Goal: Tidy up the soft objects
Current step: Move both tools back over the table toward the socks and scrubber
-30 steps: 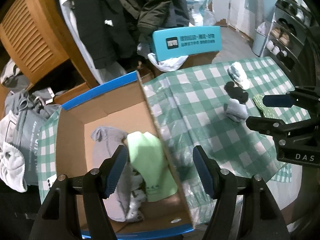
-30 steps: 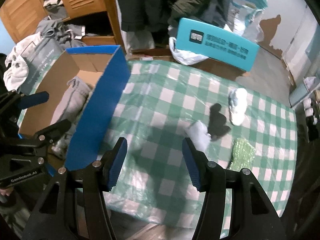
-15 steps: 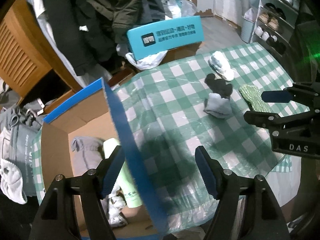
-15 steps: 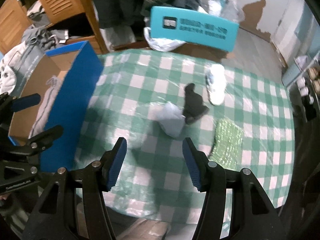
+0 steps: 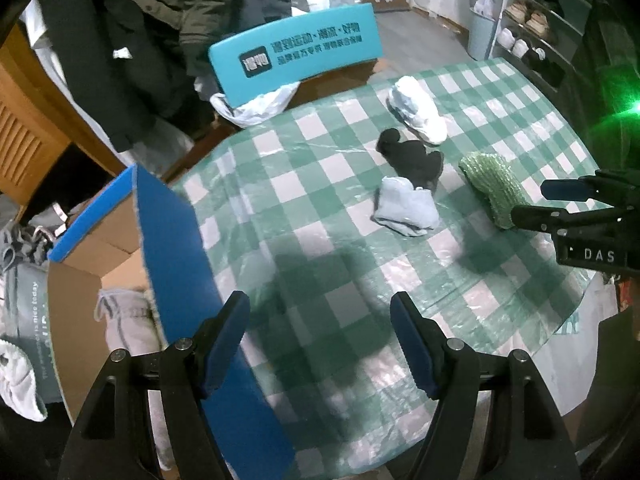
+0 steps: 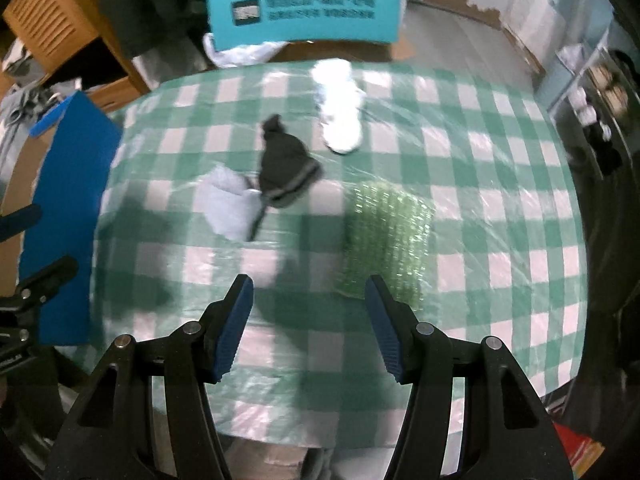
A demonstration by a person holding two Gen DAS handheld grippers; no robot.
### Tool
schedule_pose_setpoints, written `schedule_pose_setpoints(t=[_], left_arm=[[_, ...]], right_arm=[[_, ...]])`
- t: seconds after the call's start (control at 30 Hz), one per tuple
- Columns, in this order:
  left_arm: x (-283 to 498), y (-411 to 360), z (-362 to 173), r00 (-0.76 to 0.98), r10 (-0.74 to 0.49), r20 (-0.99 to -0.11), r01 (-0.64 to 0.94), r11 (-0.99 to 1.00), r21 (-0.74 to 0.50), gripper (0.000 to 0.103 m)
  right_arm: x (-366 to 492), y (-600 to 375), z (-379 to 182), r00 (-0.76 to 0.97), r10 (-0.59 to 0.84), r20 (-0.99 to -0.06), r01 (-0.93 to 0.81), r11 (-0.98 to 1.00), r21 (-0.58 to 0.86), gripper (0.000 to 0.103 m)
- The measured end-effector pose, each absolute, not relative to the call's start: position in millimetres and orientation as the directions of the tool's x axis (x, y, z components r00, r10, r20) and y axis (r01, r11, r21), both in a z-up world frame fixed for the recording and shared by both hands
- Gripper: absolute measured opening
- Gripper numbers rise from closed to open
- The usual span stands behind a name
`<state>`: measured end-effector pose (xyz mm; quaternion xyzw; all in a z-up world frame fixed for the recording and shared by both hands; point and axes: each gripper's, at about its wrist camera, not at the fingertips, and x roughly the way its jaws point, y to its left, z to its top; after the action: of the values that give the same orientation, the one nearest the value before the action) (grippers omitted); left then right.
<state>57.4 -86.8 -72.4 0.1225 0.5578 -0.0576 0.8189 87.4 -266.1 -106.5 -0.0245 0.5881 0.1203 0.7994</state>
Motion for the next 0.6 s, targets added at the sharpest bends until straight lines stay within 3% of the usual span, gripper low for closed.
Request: schedule_pose_setpoints(t=[0.4,0.5,0.6], left_arm=[[79.1,-109.9,-102.3,0.291,0.023,-0.956,0.278,0.955,0.107,0.074],[84.9,-115.8,-106.4,0.284,0.011,-0.959,0.29,0.952,0.097,0.083],[92.0,-121.7,-111.0,0.274,-0.007,-0.962,0.297,0.952,0.078,0.083]], right_arm=[[111.5,-319.0,-131.4,0.235,0.163,-0.958,-0.13,0.982,0.135,0.058],[121.4,-324.7,-139.5,0.222,0.183,-0.958,-0.107,0.981,0.162,0.058],[130.2,-327.3,-150.9,0.207,0.199,-0.958,-0.08,0.979,0.186,0.058]])
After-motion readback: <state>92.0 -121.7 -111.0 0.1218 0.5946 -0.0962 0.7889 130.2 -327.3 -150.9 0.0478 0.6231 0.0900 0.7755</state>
